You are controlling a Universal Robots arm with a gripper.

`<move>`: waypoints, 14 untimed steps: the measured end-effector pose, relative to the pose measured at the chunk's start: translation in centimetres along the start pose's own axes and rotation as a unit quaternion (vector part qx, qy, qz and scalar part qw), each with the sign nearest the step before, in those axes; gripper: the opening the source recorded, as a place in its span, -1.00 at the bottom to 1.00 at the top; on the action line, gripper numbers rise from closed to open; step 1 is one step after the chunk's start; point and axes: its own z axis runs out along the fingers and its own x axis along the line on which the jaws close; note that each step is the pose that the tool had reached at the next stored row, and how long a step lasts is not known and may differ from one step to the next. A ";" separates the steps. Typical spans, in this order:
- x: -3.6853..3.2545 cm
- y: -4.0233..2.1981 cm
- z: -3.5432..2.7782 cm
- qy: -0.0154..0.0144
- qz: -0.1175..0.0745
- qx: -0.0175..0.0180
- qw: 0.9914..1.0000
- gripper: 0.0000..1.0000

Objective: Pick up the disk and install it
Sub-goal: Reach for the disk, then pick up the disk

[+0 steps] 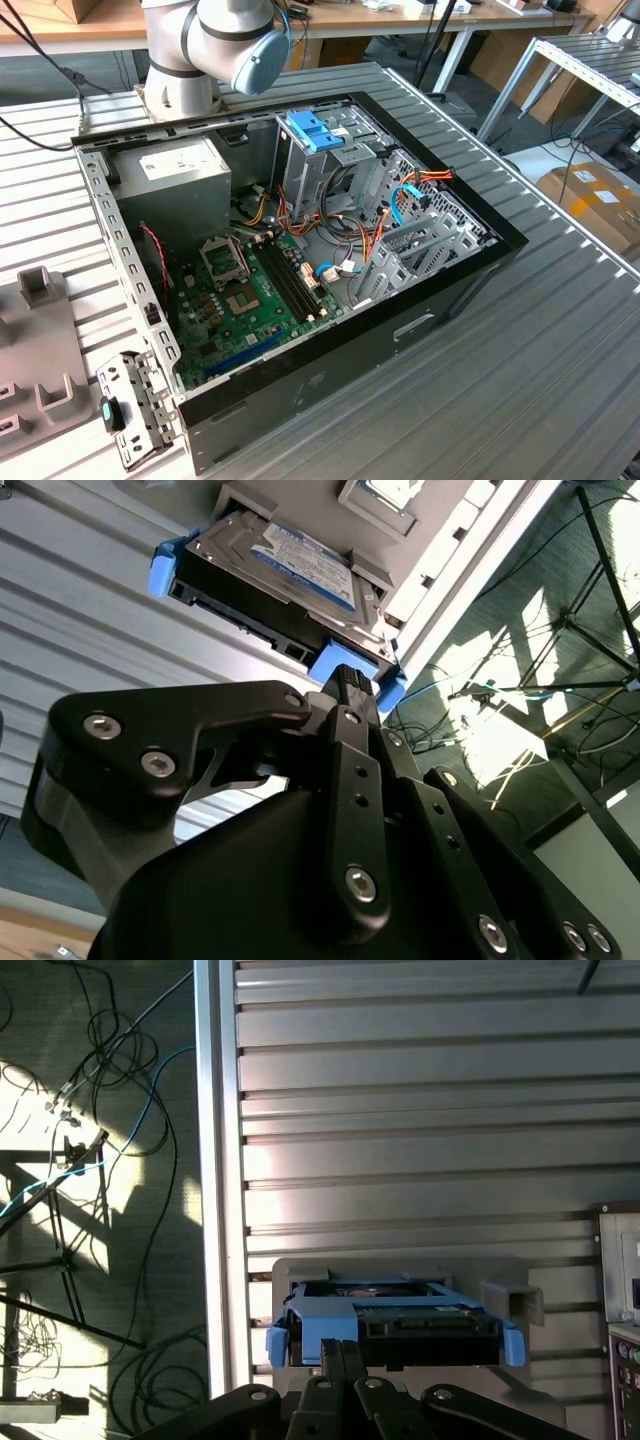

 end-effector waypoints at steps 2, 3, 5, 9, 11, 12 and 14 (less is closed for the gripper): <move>0.01 0.01 0.00 0.000 0.000 0.000 1.000 -0.79; 0.01 0.01 0.01 0.000 0.000 0.000 1.000 -0.79; 0.01 0.00 0.15 0.000 0.000 0.000 1.000 -0.79; 0.01 -0.01 0.34 0.000 0.000 0.000 1.000 -0.79; 0.01 -0.01 0.34 0.000 0.000 0.000 1.000 -0.79; 0.01 -0.01 0.35 0.000 0.000 0.000 1.000 -0.79; 0.01 -0.01 0.36 0.000 0.000 0.000 1.000 -0.79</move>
